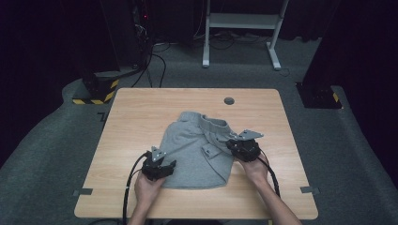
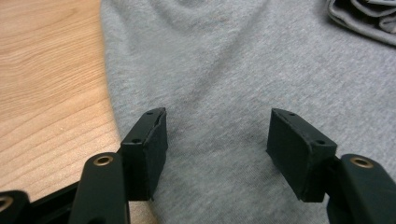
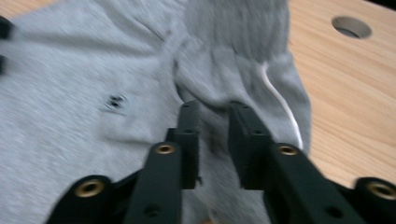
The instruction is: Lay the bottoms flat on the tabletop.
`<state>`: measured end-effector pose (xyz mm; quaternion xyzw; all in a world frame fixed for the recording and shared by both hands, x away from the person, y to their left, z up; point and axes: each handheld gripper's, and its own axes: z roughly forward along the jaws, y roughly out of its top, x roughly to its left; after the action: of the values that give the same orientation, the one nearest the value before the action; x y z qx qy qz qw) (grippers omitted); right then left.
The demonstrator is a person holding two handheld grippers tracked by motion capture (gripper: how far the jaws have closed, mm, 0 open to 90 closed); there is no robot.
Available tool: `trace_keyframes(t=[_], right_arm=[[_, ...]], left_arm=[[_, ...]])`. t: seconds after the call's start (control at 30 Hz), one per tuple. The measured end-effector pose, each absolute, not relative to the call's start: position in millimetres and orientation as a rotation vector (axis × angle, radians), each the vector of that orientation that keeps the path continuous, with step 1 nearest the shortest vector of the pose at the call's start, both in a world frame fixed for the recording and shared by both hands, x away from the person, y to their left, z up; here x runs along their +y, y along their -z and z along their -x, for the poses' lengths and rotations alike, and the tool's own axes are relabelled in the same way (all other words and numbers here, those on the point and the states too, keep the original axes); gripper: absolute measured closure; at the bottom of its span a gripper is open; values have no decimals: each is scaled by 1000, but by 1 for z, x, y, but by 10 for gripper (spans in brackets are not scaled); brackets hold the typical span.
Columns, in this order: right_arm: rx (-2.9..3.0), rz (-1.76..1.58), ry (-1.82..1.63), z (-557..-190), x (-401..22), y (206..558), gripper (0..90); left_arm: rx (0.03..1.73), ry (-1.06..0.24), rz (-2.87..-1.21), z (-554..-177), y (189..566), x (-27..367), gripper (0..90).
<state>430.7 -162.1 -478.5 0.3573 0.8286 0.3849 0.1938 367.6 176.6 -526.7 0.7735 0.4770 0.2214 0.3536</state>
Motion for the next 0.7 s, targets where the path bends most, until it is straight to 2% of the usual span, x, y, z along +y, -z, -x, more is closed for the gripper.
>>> trace_keyframes(t=[0.1, 0.17, 0.37, 0.43, 0.6, 0.7], right_arm=[[2397, -1001, -1036, -437, -152, 482, 614], [2419, -1008, -1009, -442, -148, 489, 614], [2438, -975, -949, -445, -146, 492, 855], [2439, -985, -948, -446, -149, 489, 896], [2421, -988, -957, -449, -155, 479, 897], [2390, -996, -1016, -446, -157, 475, 754]], left_arm=[[1232, -573, -2001, -368, 527, 177, 381], [1232, -572, -2001, -368, 527, 177, 381], [1232, -573, -2000, -368, 527, 177, 382], [1232, -572, -2000, -368, 527, 177, 382], [1232, -572, -2000, -368, 527, 177, 382], [1232, -571, -2001, -368, 527, 177, 382]])
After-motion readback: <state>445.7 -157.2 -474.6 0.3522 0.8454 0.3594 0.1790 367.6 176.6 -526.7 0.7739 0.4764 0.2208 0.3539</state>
